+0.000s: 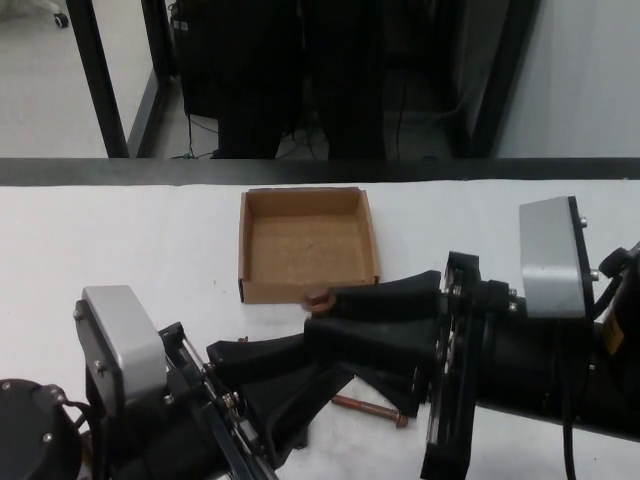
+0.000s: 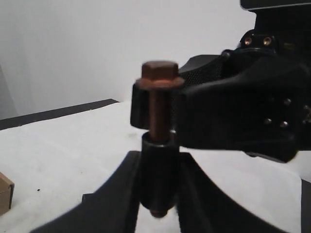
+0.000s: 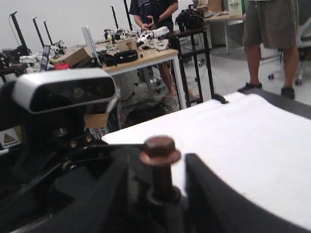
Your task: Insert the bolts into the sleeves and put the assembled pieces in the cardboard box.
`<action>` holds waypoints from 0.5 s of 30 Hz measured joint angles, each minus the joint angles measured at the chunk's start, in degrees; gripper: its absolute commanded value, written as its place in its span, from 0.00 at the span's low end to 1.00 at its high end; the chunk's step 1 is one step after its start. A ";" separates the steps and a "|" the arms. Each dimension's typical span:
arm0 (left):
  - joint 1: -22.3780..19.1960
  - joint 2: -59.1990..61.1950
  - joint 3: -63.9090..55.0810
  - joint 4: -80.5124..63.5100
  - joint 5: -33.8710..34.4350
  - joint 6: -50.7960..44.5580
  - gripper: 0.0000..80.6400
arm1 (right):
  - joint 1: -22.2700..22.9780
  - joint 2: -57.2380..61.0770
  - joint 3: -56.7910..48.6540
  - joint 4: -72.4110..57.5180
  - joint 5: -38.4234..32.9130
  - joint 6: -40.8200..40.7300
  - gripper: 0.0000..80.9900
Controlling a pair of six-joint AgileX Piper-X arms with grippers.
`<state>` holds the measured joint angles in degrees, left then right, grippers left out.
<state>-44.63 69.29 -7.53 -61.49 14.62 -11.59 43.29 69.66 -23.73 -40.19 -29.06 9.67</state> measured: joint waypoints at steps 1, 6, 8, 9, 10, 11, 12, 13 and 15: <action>0.00 -0.03 0.00 0.05 -0.18 0.00 0.01 | 0.00 0.00 0.00 0.16 0.00 0.14 0.67; 0.00 0.11 0.00 -0.03 -0.33 0.00 0.01 | 0.00 0.00 0.11 1.80 -1.29 2.76 0.55; 0.00 0.11 0.00 0.08 -0.23 0.00 0.01 | -0.12 -0.60 0.69 1.83 -2.02 3.38 0.54; 0.00 0.11 0.00 0.11 -0.31 0.00 0.01 | -0.24 -1.24 1.17 1.83 -2.82 3.87 0.54; 0.00 0.11 0.00 0.11 -0.31 0.00 0.01 | -0.44 -2.10 1.91 1.83 -2.99 4.57 0.54; -0.12 0.11 0.00 0.11 -0.29 -0.33 0.01 | -0.66 -3.22 2.91 1.96 -3.24 5.49 0.54; -0.09 0.11 0.00 -0.16 -1.00 -0.60 0.01 | -1.16 -6.25 3.90 2.11 -3.91 6.38 0.54; -0.09 0.11 0.00 -0.29 -1.18 -1.18 0.01 | -1.53 -8.25 5.19 2.10 -4.08 7.31 0.54; -0.09 0.11 -0.11 -0.09 -2.93 -3.18 0.01 | -2.23 -12.69 6.72 2.36 -4.78 8.51 0.52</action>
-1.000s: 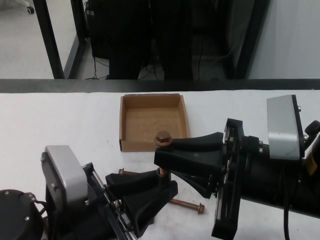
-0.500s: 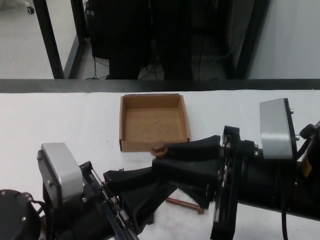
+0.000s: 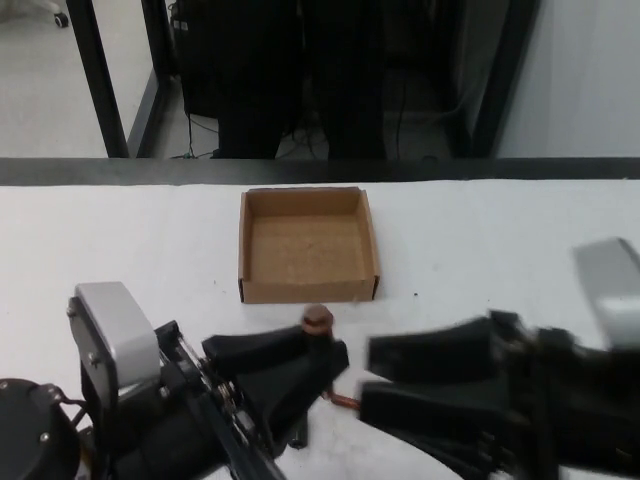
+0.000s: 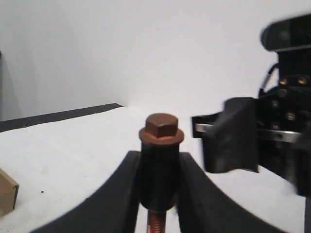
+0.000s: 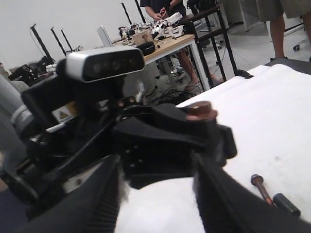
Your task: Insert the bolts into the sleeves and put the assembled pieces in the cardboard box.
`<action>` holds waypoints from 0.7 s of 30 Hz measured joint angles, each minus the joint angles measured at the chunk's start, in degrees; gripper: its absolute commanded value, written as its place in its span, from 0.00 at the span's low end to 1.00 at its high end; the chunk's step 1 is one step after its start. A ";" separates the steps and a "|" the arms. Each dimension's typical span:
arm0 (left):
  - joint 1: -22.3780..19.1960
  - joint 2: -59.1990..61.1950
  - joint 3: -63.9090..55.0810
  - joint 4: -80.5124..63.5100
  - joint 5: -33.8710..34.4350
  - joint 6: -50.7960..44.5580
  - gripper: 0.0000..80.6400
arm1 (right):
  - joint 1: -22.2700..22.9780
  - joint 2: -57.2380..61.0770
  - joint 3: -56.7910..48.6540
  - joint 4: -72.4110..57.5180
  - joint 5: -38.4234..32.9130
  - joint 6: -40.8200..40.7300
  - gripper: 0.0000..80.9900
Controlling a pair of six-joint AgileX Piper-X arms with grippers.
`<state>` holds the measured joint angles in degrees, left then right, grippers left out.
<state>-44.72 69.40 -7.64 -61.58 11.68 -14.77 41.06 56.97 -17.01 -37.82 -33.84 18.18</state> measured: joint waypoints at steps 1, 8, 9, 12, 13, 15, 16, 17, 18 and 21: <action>0.00 0.00 -0.32 0.52 -0.49 -0.97 0.01 | -0.43 -2.64 2.03 0.33 -0.71 1.18 0.47; 0.00 0.12 -8.72 15.42 -1.31 -2.65 0.01 | -1.47 -16.34 3.59 11.16 -1.25 2.42 0.00; 0.00 0.12 -10.94 20.64 -1.34 -2.36 0.01 | -1.47 -17.64 3.59 15.47 -2.50 2.42 0.00; 0.26 0.22 -22.26 41.25 -3.27 1.36 0.01 | -1.47 -19.80 3.59 20.02 -3.89 2.42 0.00; 0.51 0.22 -24.55 45.22 -3.94 2.32 0.01 | -1.37 -20.89 3.59 23.23 -4.78 2.42 0.00; 1.18 0.36 -27.80 50.60 -4.77 3.00 0.01 | -0.97 -21.51 3.15 26.52 -6.03 2.42 0.00; 1.85 0.56 -30.05 53.91 -5.40 3.24 0.01 | -0.76 -21.64 3.08 27.74 -6.67 2.42 0.00; 2.69 0.86 -32.22 57.49 -5.91 3.21 0.01 | -0.47 -21.76 3.10 28.94 -7.31 2.42 0.00; 3.90 1.33 -34.72 60.81 -6.33 3.00 0.01 | -0.17 -21.76 3.10 30.19 -7.75 2.42 0.00; 7.57 3.51 -41.48 69.24 -6.86 2.58 0.01 | 0.95 -21.76 3.10 34.53 -8.87 2.42 0.00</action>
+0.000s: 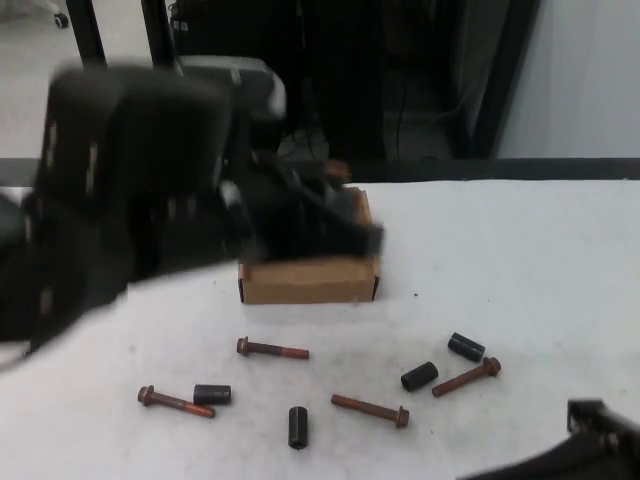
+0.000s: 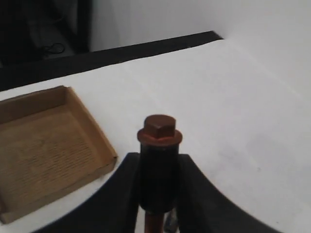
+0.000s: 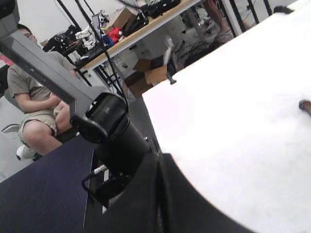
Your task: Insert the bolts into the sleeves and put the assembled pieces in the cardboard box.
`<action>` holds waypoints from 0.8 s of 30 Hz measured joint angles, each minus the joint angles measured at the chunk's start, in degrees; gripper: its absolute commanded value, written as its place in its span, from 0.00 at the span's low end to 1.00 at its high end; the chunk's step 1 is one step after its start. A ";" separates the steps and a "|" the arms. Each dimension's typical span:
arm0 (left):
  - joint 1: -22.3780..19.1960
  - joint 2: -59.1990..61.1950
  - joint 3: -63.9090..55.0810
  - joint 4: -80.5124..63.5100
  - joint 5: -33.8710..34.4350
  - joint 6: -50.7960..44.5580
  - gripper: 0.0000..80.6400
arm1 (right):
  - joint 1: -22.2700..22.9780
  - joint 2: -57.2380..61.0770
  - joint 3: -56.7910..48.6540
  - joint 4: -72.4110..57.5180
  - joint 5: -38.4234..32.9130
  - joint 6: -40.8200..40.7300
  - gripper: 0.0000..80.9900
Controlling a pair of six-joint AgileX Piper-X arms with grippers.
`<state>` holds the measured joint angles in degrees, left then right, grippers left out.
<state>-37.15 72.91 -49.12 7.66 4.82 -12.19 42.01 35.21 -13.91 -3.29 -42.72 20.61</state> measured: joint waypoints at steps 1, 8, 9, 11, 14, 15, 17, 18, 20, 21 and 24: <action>1.15 1.14 -2.07 2.84 -0.10 -0.15 0.01 | 0.25 0.00 0.00 1.91 -0.54 0.00 0.00; 4.48 12.65 -16.67 18.68 -1.66 0.66 0.01 | 0.31 0.00 -1.67 10.31 0.73 0.00 0.00; 4.48 13.79 -18.52 20.24 -1.65 0.81 0.01 | 0.31 0.00 -2.27 11.66 1.36 -0.63 0.00; 4.48 17.00 -21.96 22.81 -2.10 1.14 0.01 | 0.31 0.00 -3.71 15.53 2.99 -2.47 0.00; 4.48 22.52 -27.16 25.91 -2.71 2.17 0.01 | 0.31 0.00 -5.01 19.23 4.31 -4.89 0.00; 4.63 23.78 -28.27 26.44 -3.04 2.30 0.01 | 0.31 0.00 -5.66 21.03 4.78 -6.09 0.00; 4.79 25.05 -29.38 27.01 -3.44 2.32 0.01 | 0.31 0.00 -6.33 22.69 5.22 -7.14 0.00; 4.97 26.01 -30.20 27.50 -3.59 2.32 0.01 | 0.31 0.00 -6.84 24.08 5.53 -7.82 0.00; 5.63 28.14 -32.02 28.80 -3.75 2.62 0.01 | 0.31 0.00 -7.95 26.29 5.93 -8.71 0.00; 6.59 30.29 -34.01 30.47 -3.95 3.21 0.01 | 0.31 0.00 -8.40 27.00 6.26 -9.00 0.00; 7.69 32.45 -36.02 32.06 -4.09 3.65 0.01 | 0.31 0.00 -9.20 29.04 7.35 -9.28 0.00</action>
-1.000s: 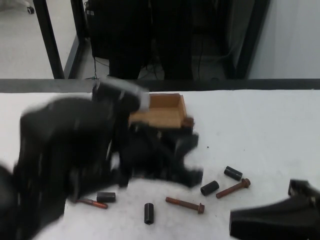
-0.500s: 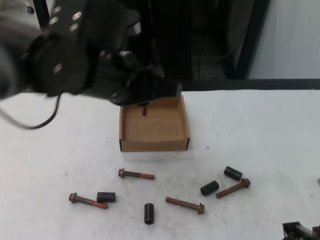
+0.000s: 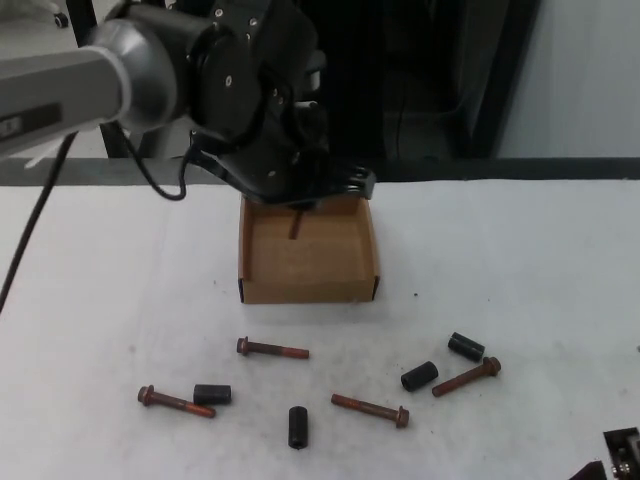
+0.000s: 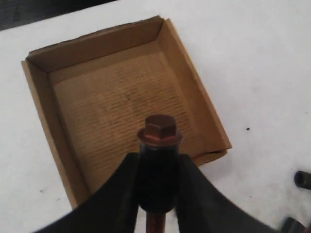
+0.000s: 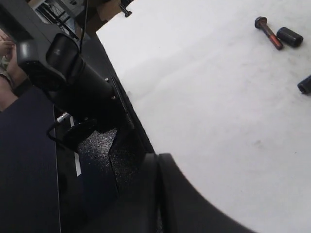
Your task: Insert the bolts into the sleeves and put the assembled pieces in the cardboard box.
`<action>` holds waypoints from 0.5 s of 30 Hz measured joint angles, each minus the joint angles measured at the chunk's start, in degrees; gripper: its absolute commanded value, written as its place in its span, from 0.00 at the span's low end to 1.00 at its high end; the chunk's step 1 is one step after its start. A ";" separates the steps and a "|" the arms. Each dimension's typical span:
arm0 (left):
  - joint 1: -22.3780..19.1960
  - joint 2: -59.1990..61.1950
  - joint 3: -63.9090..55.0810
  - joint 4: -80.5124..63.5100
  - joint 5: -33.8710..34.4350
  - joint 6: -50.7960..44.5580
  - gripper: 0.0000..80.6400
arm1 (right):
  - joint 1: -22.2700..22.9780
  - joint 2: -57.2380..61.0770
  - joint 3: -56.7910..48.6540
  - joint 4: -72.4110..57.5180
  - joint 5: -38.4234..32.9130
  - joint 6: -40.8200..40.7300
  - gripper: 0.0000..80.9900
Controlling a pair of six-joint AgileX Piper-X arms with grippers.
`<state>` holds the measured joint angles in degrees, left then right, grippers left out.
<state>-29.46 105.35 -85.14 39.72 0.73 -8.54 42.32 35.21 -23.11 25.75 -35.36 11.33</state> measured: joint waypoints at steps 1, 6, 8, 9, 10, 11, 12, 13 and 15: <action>0.41 0.85 -0.78 0.54 -0.21 0.23 0.01 | 0.00 0.00 -0.33 1.00 0.72 -0.14 0.00; 1.93 4.68 -4.37 2.04 -1.08 1.69 0.01 | 0.00 2.40 -0.98 5.01 1.91 -0.79 0.00; 2.32 6.78 -6.45 2.34 -1.19 2.57 0.01 | 0.00 4.37 -1.28 6.10 2.05 -0.79 0.00; 2.29 7.41 -7.15 2.50 -1.19 2.94 0.01 | 0.00 4.37 -1.32 6.22 2.05 -0.79 0.00; 2.29 7.98 -7.76 2.61 -1.19 3.36 0.01 | 0.00 5.60 -1.58 6.87 2.22 -0.91 0.00; 2.29 8.44 -8.19 2.70 -1.19 3.64 0.01 | 0.00 7.02 -2.06 7.70 2.82 -1.00 0.00; 2.40 9.04 -8.61 2.68 -1.28 3.93 0.01 | 0.00 9.45 -3.88 9.66 3.48 -1.56 0.00; 2.43 9.65 -9.05 2.84 -1.27 4.12 0.01 | 0.00 10.83 -5.22 10.95 4.65 -2.69 0.00; 2.54 10.72 -9.42 2.83 -1.27 4.28 0.01 | 0.00 13.27 -7.98 13.01 7.59 -5.70 0.00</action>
<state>-26.92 116.08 -94.56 42.55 -0.54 -4.26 42.32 48.49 -31.09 38.77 -27.78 5.63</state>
